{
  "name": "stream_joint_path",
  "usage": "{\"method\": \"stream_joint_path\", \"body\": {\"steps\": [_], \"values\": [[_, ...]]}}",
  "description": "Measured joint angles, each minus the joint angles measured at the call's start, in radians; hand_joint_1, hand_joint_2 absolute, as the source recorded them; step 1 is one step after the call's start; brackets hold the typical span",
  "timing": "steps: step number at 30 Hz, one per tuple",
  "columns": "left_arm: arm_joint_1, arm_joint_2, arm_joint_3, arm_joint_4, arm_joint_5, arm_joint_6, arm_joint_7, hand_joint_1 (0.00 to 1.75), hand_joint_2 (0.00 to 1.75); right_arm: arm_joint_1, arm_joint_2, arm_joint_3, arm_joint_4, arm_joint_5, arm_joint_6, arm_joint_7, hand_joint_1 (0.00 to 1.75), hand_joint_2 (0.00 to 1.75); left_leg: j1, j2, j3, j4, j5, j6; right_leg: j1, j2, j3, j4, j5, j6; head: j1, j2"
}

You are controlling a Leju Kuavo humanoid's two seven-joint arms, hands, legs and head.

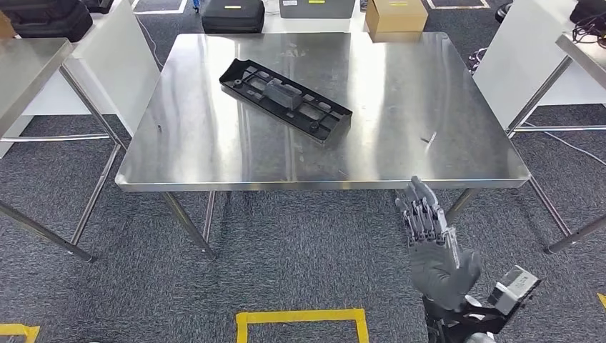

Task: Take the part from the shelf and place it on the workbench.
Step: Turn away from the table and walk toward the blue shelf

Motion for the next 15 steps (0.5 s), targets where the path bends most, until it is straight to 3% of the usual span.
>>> {"method": "stream_joint_path", "body": {"steps": [1, 3, 4, 5, 6, 7, 9, 11, 12, 14, 15], "values": [[0.001, 0.000, 0.001, 0.000, -0.001, 0.000, 0.000, 0.00, 0.00, 0.013, 0.004, 0.000, 0.024, 0.013, -0.025, 0.006, 0.00, 0.00, 0.002, -0.001, -0.011, 0.030, -0.040, -0.005, -0.005, -0.002, -0.010, -0.001, 0.010, -0.011, -0.002, 0.000], [0.002, -0.001, 0.003, 0.000, -0.003, 0.001, 0.000, 0.00, 0.00, 0.034, 0.011, 0.000, 0.067, 0.030, -0.053, 0.011, 0.00, 0.00, 0.006, -0.001, -0.042, 0.145, -0.146, -0.015, -0.007, -0.005, -0.032, 0.001, 0.032, -0.024, -0.005, 0.000], [0.003, -0.002, 0.003, -0.001, -0.004, 0.002, 0.000, 0.00, 0.00, 0.042, 0.014, 0.000, 0.084, 0.033, -0.057, 0.011, 0.00, 0.00, 0.008, -0.001, -0.056, 0.210, -0.182, -0.019, -0.007, -0.006, -0.046, 0.004, 0.043, -0.026, -0.006, 0.000], [0.003, -0.002, 0.004, -0.001, -0.005, 0.002, 0.000, 0.00, 0.00, 0.047, 0.016, 0.000, 0.097, 0.035, -0.059, 0.011, 0.00, 0.00, 0.011, -0.001, -0.061, 0.257, -0.193, -0.023, -0.007, -0.006, -0.060, 0.008, 0.053, -0.023, -0.006, 0.000], [0.003, -0.002, 0.004, -0.001, -0.005, 0.002, 0.000, 0.00, 0.00, 0.051, 0.017, 0.000, 0.109, 0.036, -0.061, 0.012, 0.00, 0.00, 0.013, -0.001, -0.051, 0.273, -0.181, -0.026, -0.008, -0.006, -0.077, 0.013, 0.062, -0.020, -0.006, 0.000], [0.003, -0.001, 0.004, -0.001, -0.005, 0.002, 0.000, 0.00, 0.00, 0.053, 0.019, 0.000, 0.119, 0.037, -0.063, 0.017, 0.00, 0.00, 0.016, -0.001, -0.021, 0.250, -0.154, -0.029, -0.010, -0.006, -0.093, 0.021, 0.068, -0.015, -0.006, 0.000], [0.002, -0.001, 0.005, -0.003, -0.006, 0.002, 0.001, 0.00, 0.00, 0.056, 0.020, -0.001, 0.136, 0.037, -0.074, 0.045, 0.00, 0.00, 0.022, -0.002, 0.077, 0.125, -0.116, -0.033, -0.013, -0.005, -0.121, 0.040, 0.076, -0.005, -0.007, 0.000], [0.001, -0.001, 0.005, -0.005, -0.009, 0.002, 0.006, 0.00, 0.00, 0.058, 0.023, -0.004, 0.171, 0.041, -0.090, 0.079, 0.00, 0.00, 0.019, -0.006, 0.144, 0.020, -0.122, -0.030, -0.011, -0.005, -0.137, 0.052, 0.086, 0.009, -0.006, 0.000], [0.001, -0.001, 0.005, -0.005, -0.011, 0.002, 0.010, 0.00, 0.00, 0.058, 0.024, -0.008, 0.205, 0.045, -0.097, 0.088, 0.00, 0.00, 0.015, -0.007, 0.151, 0.002, -0.129, -0.025, -0.010, -0.006, -0.141, 0.052, 0.094, 0.019, -0.006, 0.000], [0.001, -0.002, 0.007, -0.005, -0.016, 0.002, 0.017, 0.00, 0.00, 0.043, 0.028, -0.018, 0.326, 0.058, -0.112, 0.094, 0.00, 0.00, 0.013, -0.005, 0.138, -0.005, -0.116, -0.004, -0.010, -0.005, -0.144, 0.047, 0.109, 0.037, -0.006, 0.000], [-0.001, -0.002, 0.008, -0.005, -0.018, 0.001, 0.021, 0.00, 0.00, 0.026, 0.031, -0.025, 0.414, 0.065, -0.119, 0.095, 0.00, 0.00, 0.013, -0.003, 0.130, -0.009, -0.105, 0.009, -0.010, -0.004, -0.151, 0.052, 0.100, 0.039, -0.005, 0.000]]}}
